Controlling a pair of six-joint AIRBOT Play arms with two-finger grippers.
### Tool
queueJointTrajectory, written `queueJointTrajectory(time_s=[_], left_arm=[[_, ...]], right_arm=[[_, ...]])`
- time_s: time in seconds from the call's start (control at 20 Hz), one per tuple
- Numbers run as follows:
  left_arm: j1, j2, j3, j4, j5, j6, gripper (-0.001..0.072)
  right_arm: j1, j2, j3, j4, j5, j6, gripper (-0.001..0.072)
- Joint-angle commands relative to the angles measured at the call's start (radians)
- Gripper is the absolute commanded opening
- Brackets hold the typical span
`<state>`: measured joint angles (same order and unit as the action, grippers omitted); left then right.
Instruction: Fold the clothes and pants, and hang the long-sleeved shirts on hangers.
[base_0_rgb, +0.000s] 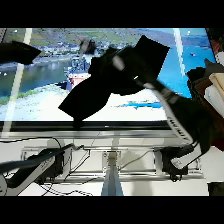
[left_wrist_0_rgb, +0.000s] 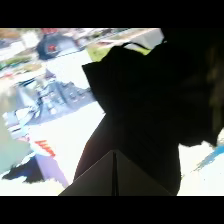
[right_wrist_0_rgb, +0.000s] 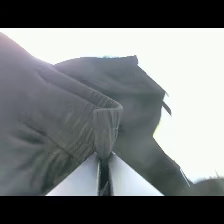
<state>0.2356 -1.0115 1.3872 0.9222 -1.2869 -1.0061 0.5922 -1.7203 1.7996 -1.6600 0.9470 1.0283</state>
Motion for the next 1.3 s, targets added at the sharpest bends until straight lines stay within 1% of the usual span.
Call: queueJointTrajectory(time_s=[0.0, 0.15, 0.25, 0.35, 0.4, 0.45, 0.5, 0.55, 0.65, 0.85, 0.9, 0.95, 1.0, 1.1, 1.15, 1.25], left_arm=[[0.143, 0.024, -0.071, 0.020, -0.087, 0.000, 0.0010], [0.223, 0.080, -0.320, -0.018, -0.039, 0.000, 0.0011], [0.214, 0.088, -0.507, -0.020, -0.024, 0.000, 0.0011], [0.181, 0.087, -0.679, -0.065, 0.037, 0.000, 0.0031], [0.162, 0.086, -0.755, -0.098, 0.066, 0.000, 0.0204], [0.145, 0.086, -0.817, -0.117, 0.081, 0.000, 0.0479], [0.136, 0.086, -0.863, -0.122, 0.091, -0.002, 0.0604], [0.134, 0.086, -0.896, -0.122, 0.098, -0.015, 0.0598], [0.134, 0.086, -0.940, -0.122, 0.101, -0.095, 0.0597], [0.122, 0.084, -0.974, -0.122, 0.101, -0.202, 0.0597], [0.102, 0.078, -0.981, -0.120, 0.098, -0.202, 0.0596], [0.076, 0.068, -0.987, -0.099, 0.100, -0.188, 0.0596], [0.040, 0.055, -0.988, -0.065, 0.109, -0.127, 0.0596], [-0.031, 0.029, -0.988, -0.036, 0.126, 0.038, 0.0596], [-0.067, 0.018, -0.988, -0.036, 0.135, 0.101, 0.0596], [-0.129, -0.003, -0.988, -0.032, 0.187, 0.193, 0.0595]], right_arm=[[-0.237, 0.108, 0.036, -0.056, 0.239, 0.231, 0.0013], [-0.470, 0.141, 0.034, -0.026, 0.434, 0.337, 0.0013], [-0.601, 0.141, 0.004, 0.024, 0.483, 0.398, 0.0012], [-0.700, 0.141, -0.039, 0.051, 0.501, 0.404, 0.0012], [-0.739, 0.141, -0.056, 0.053, 0.512, 0.404, 0.0013], [-0.768, 0.141, -0.068, 0.053, 0.525, 0.403, 0.0012], [-0.790, 0.141, -0.077, 0.055, 0.538, 0.403, 0.0013], [-0.810, 0.141, -0.083, 0.064, 0.549, 0.403, 0.0013], [-0.836, 0.141, -0.087, 0.076, 0.554, 0.403, 0.0013], [-0.848, 0.141, -0.087, 0.076, 0.552, 0.402, 0.0013], [-0.848, 0.141, -0.087, 0.080, 0.552, 0.402, 0.0013], [-0.848, 0.141, -0.087, 0.090, 0.552, 0.402, 0.0013], [-0.848, 0.141, -0.087, 0.095, 0.552, 0.402, 0.0013], [-0.848, 0.141, -0.087, 0.101, 0.552, 0.402, 0.0013], [-0.848, 0.141, -0.087, 0.108, 0.551, 0.402, 0.0013], [-0.848, 0.141, -0.088, 0.121, 0.548, 0.402, 0.0013]])
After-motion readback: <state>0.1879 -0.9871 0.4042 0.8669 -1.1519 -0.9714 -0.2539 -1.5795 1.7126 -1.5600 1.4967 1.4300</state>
